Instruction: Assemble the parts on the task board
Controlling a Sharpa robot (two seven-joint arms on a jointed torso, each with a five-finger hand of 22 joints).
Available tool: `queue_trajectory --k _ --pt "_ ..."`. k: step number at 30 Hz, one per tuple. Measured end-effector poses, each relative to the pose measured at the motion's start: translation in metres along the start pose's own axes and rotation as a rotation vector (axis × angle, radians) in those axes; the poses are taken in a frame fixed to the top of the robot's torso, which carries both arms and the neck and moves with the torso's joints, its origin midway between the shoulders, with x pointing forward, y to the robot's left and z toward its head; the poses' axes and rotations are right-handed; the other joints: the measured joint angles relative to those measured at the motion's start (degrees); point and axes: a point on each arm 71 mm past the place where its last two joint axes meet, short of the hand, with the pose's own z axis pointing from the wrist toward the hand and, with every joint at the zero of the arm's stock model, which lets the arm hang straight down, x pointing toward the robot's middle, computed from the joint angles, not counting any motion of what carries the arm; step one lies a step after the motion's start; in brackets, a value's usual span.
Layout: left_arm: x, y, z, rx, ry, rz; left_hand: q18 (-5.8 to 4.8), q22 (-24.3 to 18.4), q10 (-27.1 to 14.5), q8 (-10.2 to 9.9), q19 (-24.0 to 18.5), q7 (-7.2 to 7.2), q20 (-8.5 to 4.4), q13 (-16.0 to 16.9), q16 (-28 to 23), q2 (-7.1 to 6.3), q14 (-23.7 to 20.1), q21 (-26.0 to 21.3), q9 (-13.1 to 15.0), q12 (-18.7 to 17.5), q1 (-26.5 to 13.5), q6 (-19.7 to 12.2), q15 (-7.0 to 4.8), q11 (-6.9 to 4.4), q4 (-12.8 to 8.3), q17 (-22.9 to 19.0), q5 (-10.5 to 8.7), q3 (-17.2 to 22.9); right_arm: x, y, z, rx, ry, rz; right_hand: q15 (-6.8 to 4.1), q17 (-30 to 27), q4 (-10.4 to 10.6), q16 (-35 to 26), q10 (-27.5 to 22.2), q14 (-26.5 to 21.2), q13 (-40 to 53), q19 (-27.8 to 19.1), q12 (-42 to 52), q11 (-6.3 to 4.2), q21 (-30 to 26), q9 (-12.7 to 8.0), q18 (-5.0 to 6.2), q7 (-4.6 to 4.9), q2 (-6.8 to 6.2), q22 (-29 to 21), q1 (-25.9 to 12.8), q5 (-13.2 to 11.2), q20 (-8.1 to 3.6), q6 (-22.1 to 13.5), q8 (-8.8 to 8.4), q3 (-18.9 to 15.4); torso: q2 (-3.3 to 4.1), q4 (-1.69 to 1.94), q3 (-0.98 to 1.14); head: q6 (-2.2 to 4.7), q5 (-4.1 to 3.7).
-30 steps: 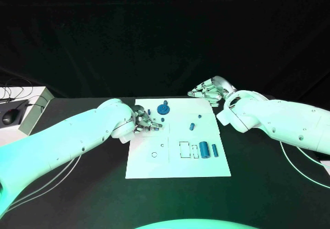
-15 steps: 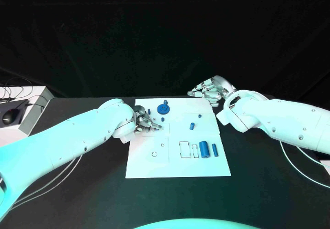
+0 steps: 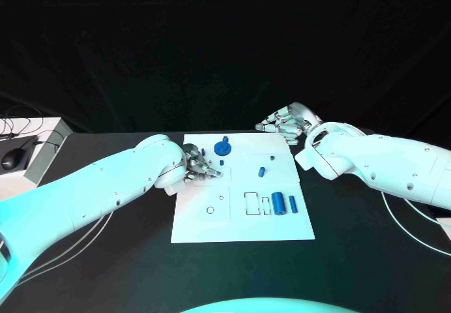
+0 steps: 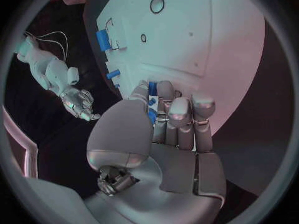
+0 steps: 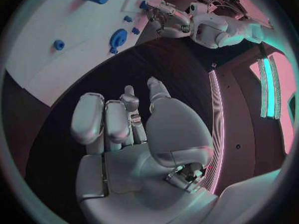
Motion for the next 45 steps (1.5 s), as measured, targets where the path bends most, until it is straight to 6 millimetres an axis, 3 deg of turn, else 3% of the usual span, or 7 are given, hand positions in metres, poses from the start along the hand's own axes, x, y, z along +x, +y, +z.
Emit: queue_trajectory --k 6,13,21,23,28,29,45 --pt "0.0 -0.001 0.0 0.009 0.0 -0.002 -0.04 0.1 0.0 -1.4 0.0 -0.18 0.0 0.0 0.0 -1.13 0.0 -0.2 -1.2 -0.2 1.5 -0.2 0.0 0.04 -0.8 0.0 0.01 6.9 0.0 0.0 0.0 0.0 0.001 0.0 0.0 0.0 0.0 0.0 0.0 0.0 0.1 0.0 0.0 0.0 0.0 0.0 0.0 0.0 0.0 0.0 0.0 0.0 0.0 0.0 0.0 0.0 -0.01 0.0 0.03 -0.02 -0.01" --pt "-0.001 0.0 -0.001 0.017 0.001 -0.009 -0.06 0.1 -0.3 -1.9 0.0 0.2 0.0 -0.5 0.0 -3.57 0.0 -0.4 -1.2 -1.0 2.6 -1.1 0.01 0.12 4.4 0.0 0.72 14.6 0.0 0.0 0.0 0.001 0.002 0.0 0.0 0.0 0.0 0.0 0.0 0.0 0.1 0.0 0.0 0.0 0.0 0.0 0.0 0.0 0.0 0.0 0.0 0.0 0.0 0.0 0.0 0.0 -0.04 0.01 0.04 -0.04 0.05" --pt "-0.001 0.0 -0.002 0.028 0.0 -0.021 -0.07 0.3 -0.3 0.1 0.0 0.3 0.0 -1.1 0.0 -4.29 0.0 -0.4 -0.1 -1.6 -0.9 -2.8 0.01 0.07 2.2 0.1 0.9 21.0 0.0 -0.002 0.0 0.004 0.005 -0.001 0.0 0.0 -0.2 0.0 0.0 0.0 0.1 0.0 0.0 0.0 0.0 -0.1 0.0 0.0 0.0 0.0 0.0 1.2 0.0 0.0 0.0 -0.2 -0.04 -0.01 0.07 -0.01 0.1" --pt "-0.001 0.001 -0.002 0.031 0.0 -0.024 -0.08 0.3 -0.3 0.8 0.0 0.46 0.0 -1.2 0.0 -4.45 0.0 -0.4 0.4 -1.7 -2.3 -3.1 0.02 0.07 -0.4 0.1 0.89 24.0 0.0 -0.002 0.0 0.005 0.006 -0.001 0.0 0.0 -0.2 0.0 0.0 0.0 0.1 0.0 0.0 0.0 0.0 -0.1 0.0 0.0 0.0 0.0 0.0 1.4 0.0 0.0 0.0 -0.2 -0.04 -0.03 0.07 0.0 0.11" --pt "0.0 -0.001 -0.004 0.043 -0.001 -0.032 -0.03 0.4 -0.3 1.2 0.0 0.5 0.0 -1.4 0.0 -4.59 0.0 -0.4 0.6 -1.7 -3.1 -3.4 0.02 0.07 -0.5 0.1 0.9 24.2 0.001 -0.003 0.0 0.006 0.009 -0.001 0.0 0.0 -0.2 0.0 0.0 0.0 0.1 0.0 0.0 0.0 0.0 -0.1 0.0 0.0 0.0 0.0 0.0 1.6 0.0 0.0 0.0 -0.2 -0.04 -0.03 0.07 0.01 0.12" --pt "0.001 -0.002 -0.004 0.048 0.0 -0.035 -0.05 0.4 -0.3 1.2 0.0 0.6 0.0 -1.4 0.0 -4.86 0.0 -0.4 0.6 -1.7 -3.4 -3.5 0.02 0.07 -3.0 0.0 0.88 26.9 0.001 -0.003 0.0 0.007 0.009 -0.001 0.0 0.0 -0.2 0.0 0.0 0.0 0.1 0.0 0.0 0.0 0.0 -0.1 0.0 0.0 0.0 0.0 0.0 1.6 0.0 0.0 0.0 -0.2 -0.05 -0.03 0.07 0.01 0.11" --pt "-0.011 0.005 -0.013 0.067 0.014 -0.087 -0.06 0.1 -0.9 1.5 -0.2 1.33 0.22 -2.1 -0.3 -4.38 -0.2 -1.3 0.8 -2.7 -4.6 -4.3 0.22 0.63 -2.6 -0.7 1.23 27.3 0.001 -0.005 0.0 0.013 0.015 -0.002 0.0 0.0 -0.2 0.0 0.0 0.0 0.1 0.0 0.0 0.0 0.0 -0.1 0.0 0.0 0.0 0.0 0.0 1.5 0.0 0.0 0.0 -0.2 -0.1 0.03 0.08 0.07 0.15"
